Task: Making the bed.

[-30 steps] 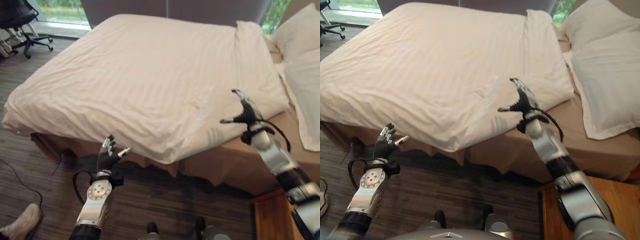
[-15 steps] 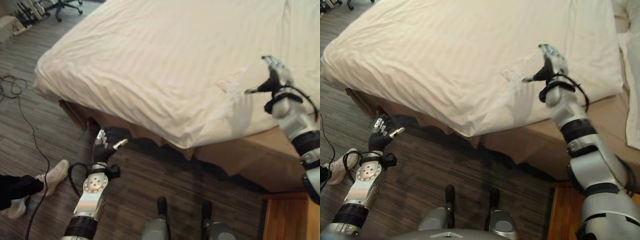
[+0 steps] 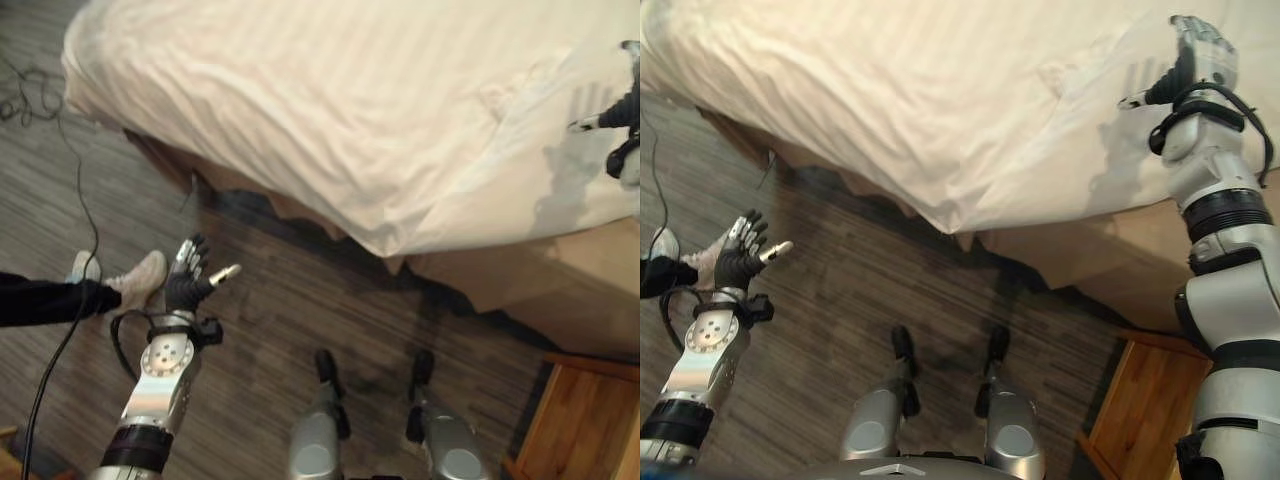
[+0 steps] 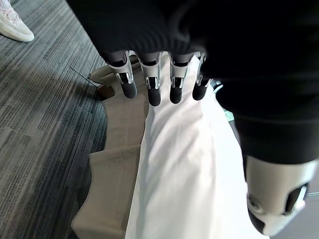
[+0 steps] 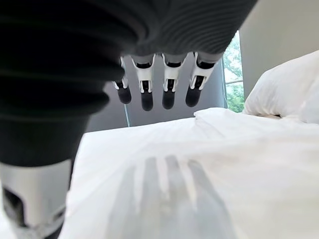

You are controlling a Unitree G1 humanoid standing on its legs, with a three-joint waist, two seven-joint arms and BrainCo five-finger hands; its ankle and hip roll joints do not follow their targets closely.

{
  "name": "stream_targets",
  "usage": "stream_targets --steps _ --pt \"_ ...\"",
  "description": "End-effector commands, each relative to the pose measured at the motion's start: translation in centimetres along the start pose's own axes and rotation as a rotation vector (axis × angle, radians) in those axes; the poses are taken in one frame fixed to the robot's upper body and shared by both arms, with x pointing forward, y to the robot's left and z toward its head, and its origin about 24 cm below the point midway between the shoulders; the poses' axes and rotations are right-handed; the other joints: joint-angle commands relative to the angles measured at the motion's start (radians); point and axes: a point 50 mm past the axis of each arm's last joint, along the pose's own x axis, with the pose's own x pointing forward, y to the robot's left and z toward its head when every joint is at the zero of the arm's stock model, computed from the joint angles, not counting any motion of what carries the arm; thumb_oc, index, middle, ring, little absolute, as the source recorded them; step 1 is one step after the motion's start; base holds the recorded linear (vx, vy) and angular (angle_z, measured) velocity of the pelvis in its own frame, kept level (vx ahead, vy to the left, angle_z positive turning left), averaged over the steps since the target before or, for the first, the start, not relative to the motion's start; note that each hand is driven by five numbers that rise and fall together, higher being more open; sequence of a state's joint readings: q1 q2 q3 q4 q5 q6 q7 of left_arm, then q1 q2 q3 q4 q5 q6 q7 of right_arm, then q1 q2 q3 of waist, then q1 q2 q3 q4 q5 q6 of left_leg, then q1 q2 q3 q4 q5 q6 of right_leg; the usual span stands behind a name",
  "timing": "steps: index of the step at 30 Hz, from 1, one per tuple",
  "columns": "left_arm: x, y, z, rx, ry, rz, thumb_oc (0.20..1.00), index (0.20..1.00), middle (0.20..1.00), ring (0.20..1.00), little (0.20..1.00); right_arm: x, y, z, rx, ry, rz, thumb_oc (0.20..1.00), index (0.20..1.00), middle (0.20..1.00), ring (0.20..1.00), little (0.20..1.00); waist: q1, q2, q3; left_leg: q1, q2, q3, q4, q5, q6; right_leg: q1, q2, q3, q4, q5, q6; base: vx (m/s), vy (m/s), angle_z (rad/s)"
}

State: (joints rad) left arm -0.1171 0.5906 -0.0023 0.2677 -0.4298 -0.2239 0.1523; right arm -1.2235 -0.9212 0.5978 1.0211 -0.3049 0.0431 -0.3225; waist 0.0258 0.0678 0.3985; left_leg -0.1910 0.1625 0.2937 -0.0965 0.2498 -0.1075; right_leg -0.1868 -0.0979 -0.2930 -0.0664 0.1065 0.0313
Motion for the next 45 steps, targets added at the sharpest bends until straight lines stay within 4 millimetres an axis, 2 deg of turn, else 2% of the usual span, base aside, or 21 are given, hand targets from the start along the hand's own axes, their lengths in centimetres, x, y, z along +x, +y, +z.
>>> stream_targets --steps 1,5,9,12,13,14,15,17,25,26,30,31,35,39,40,41,43,44,45 --pt "-0.5 1.2 2.1 0.0 -0.114 -0.005 1.0 1.0 1.0 1.0 1.0 1.8 -4.5 2.7 -0.023 -0.086 -0.149 1.0 1.0 1.0 1.0 1.0 0.01 -0.035 -0.067 0.032 0.056 0.021 0.009 -0.078 -0.106 -0.021 -0.024 0.026 -0.021 -0.076 0.095 0.05 -0.036 0.01" --pt "-0.8 1.4 2.2 0.012 -0.117 -0.026 1.0 1.0 1.0 1.0 1.0 2.1 -5.6 2.5 -0.046 -0.074 -0.175 1.0 1.0 1.0 1.0 1.0 0.019 -0.023 -0.074 0.009 0.07 0.024 0.009 -0.057 -0.119 -0.042 -0.02 0.03 -0.021 -0.077 0.094 0.05 -0.036 -0.02" --pt "-1.9 2.5 2.1 0.005 -0.111 -0.029 1.0 1.0 1.0 1.0 1.0 2.3 -7.0 1.8 -0.068 -0.07 -0.203 1.0 1.0 1.0 1.0 1.0 0.035 -0.011 -0.076 -0.016 0.076 0.016 0.009 -0.036 -0.125 -0.061 -0.016 0.025 -0.021 -0.077 0.094 0.04 -0.039 -0.07" --pt "-2.0 2.8 2.5 0.004 -0.12 -0.043 1.0 1.0 1.0 1.0 1.0 2.3 -8.1 1.3 -0.091 -0.074 -0.228 1.0 1.0 1.0 1.0 1.0 0.04 -0.004 -0.067 -0.032 0.075 0.012 0.009 -0.031 -0.126 -0.069 -0.016 0.017 -0.021 -0.076 0.087 0.06 -0.06 -0.01" --pt "-2.0 3.0 2.7 0.007 -0.129 -0.045 1.0 1.0 1.0 1.0 1.0 2.3 -8.7 1.1 -0.097 -0.072 -0.241 1.0 1.0 1.0 1.0 1.0 0.041 0.0 -0.069 -0.028 0.074 0.004 0.009 -0.052 -0.136 -0.063 -0.018 0.021 -0.021 -0.098 0.094 0.02 -0.069 -0.02" --pt "-2.0 3.0 2.7 0.005 -0.131 -0.045 1.0 1.0 1.0 1.0 1.0 2.3 -8.8 1.1 -0.096 -0.073 -0.243 1.0 1.0 1.0 1.0 1.0 0.04 0.002 -0.064 -0.039 0.076 0.014 0.009 -0.033 -0.125 -0.074 -0.016 0.011 -0.021 -0.076 0.086 0.08 -0.047 0.0" --pt "-2.0 3.1 2.8 0.009 -0.131 -0.046 1.0 1.0 1.0 1.0 1.0 2.4 -9.4 1.1 -0.101 -0.075 -0.26 1.0 1.0 1.0 1.0 1.0 0.042 0.004 -0.059 -0.036 0.073 0.003 0.009 -0.054 -0.135 -0.069 -0.02 0.019 -0.02 -0.091 0.092 -0.01 -0.05 -0.01" --pt "-2.0 3.5 3.0 0.013 -0.136 -0.044 1.0 1.0 1.0 1.0 1.0 2.5 -11.2 1.2 -0.119 -0.081 -0.298 1.0 1.0 1.0 1.0 1.0 0.052 0.026 -0.033 -0.054 0.069 0.002 0.009 -0.048 -0.134 -0.105 -0.025 0.016 0.012 -0.092 0.084 0.02 -0.049 -0.03" --pt "-2.4 3.8 2.4 -0.011 -0.107 -0.045 1.0 1.0 1.0 1.0 1.0 2.8 -14.7 1.4 -0.159 -0.074 -0.378 1.0 1.0 1.0 1.0 1.0 0.084 0.071 -0.036 -0.131 0.066 -0.012 0.009 -0.045 -0.133 -0.258 -0.04 0.028 0.135 -0.128 0.083 0.0 -0.036 0.02" --pt "-2.4 3.8 2.4 -0.015 -0.11 -0.052 1.0 1.0 1.0 1.0 1.0 2.8 -15.7 1.5 -0.156 -0.074 -0.402 1.0 1.0 1.0 1.0 1.0 0.091 0.087 -0.033 -0.146 0.068 -0.012 0.009 -0.043 -0.132 -0.296 -0.048 0.03 0.167 -0.142 0.082 0.01 -0.036 0.31" --pt "-2.4 4.0 2.3 -0.039 -0.11 -0.038 1.0 1.0 1.0 1.0 1.0 2.8 -17.6 1.6 -0.14 -0.069 -0.454 1.0 1.0 1.0 1.0 1.0 0.108 0.118 -0.025 -0.188 0.067 -0.009 0.009 -0.045 -0.132 -0.389 -0.066 0.033 0.239 -0.166 0.085 0.0 -0.027 0.17" --pt "-2.4 4.0 2.3 -0.041 -0.109 -0.041 1.0 1.0 1.0 1.0 1.0 2.8 -17.8 1.8 -0.141 -0.071 -0.454 0.2 0.2 0.2 0.2 0.2 0.112 0.123 -0.027 -0.198 0.068 -0.007 0.009 -0.047 -0.13 -0.414 -0.072 0.037 0.259 -0.172 0.084 0.0 0.009 0.04" --pt "-2.8 3.8 1.9 -0.056 -0.096 -0.051 1.0 1.0 1.0 1.0 1.0 2.8 -17.1 1.3 -0.15 -0.057 -0.425 0.2 0.2 0.2 0.2 0.2 0.116 0.135 -0.033 -0.213 0.064 -0.001 0.009 -0.05 -0.127 -0.459 -0.085 0.046 0.296 -0.182 0.085 0.01 0.005 -0.04" --pt "-3.7 4.0 1.3 -0.081 -0.07 -0.038 1.0 1.0 1.0 1.0 1.0 2.7 -14.9 0.6 -0.137 -0.06 -0.369 0.2 0.2 0.2 0.2 0.2 0.11 0.146 -0.028 -0.192 0.062 -0.002 0.009 -0.052 -0.126 -0.425 -0.08 0.043 0.277 -0.185 0.081 0.03 0.01 -0.01" --pt "-2.0 3.0 0.5 -0.051 -0.03 0.004 1.0 1.0 1.0 1.0 1.0 2.7 -11.7 3.5 -0.074 -0.148 -0.34 0.2 0.2 0.2 0.2 0.2 0.07 0.137 -0.016 -0.168 0.063 0.003 0.009 -0.055 -0.128 -0.403 -0.071 0.045 0.263 -0.185 0.077 0.07 0.067 0.03" --pt "-0.6 1.8 0.9 -0.037 -0.048 -0.004 1.0 1.0 1.0 1.0 1.0 2.5 -9.9 3.6 -0.017 -0.131 -0.318 0.2 0.2 0.2 0.2 0.2 0.053 0.132 -0.01 -0.148 0.064 0.006 0.009 -0.061 -0.128 -0.384 -0.066 0.049 0.259 -0.182 0.077 0.08 0.074 0.06" --pt "0.6 2.0 2.3 -0.076 -0.103 0.043 1.0 1.0 1.0 1.0 1.0 2.2 -8.4 4.3 0.045 -0.13 -0.331 0.2 0.2 0.2 0.2 0.2 0.043 0.124 -0.006 -0.111 0.062 0.004 0.009 -0.07 -0.128 -0.339 -0.057 0.055 0.251 -0.183 0.075 0.0 0.02 0.01" --pt "1.0 2.2 2.8 -0.098 -0.123 0.067 1.0 1.0 1.0 1.0 1.0 2.0 -7.2 4.8 0.089 -0.134 -0.317 0.2 0.2 0.2 0.2 0.2 0.033 0.119 0.001 -0.1 0.066 0.016 0.009 -0.055 -0.118 -0.321 -0.049 0.048 0.242 -0.158 0.063 -0.06 -0.009 -0.07" --pt "1.0 2.2 2.8 -0.095 -0.123 0.067 1.0 1.0 1.0 1.0 1.0 1.9 -7.1 4.7 0.09 -0.132 -0.316 0.2 0.2 0.2 0.2 0.2 0.034 0.117 0.002 -0.098 0.066 0.016 0.009 -0.054 -0.119 -0.317 -0.048 0.047 0.239 -0.157 0.063 -0.06 0.017 -0.06"
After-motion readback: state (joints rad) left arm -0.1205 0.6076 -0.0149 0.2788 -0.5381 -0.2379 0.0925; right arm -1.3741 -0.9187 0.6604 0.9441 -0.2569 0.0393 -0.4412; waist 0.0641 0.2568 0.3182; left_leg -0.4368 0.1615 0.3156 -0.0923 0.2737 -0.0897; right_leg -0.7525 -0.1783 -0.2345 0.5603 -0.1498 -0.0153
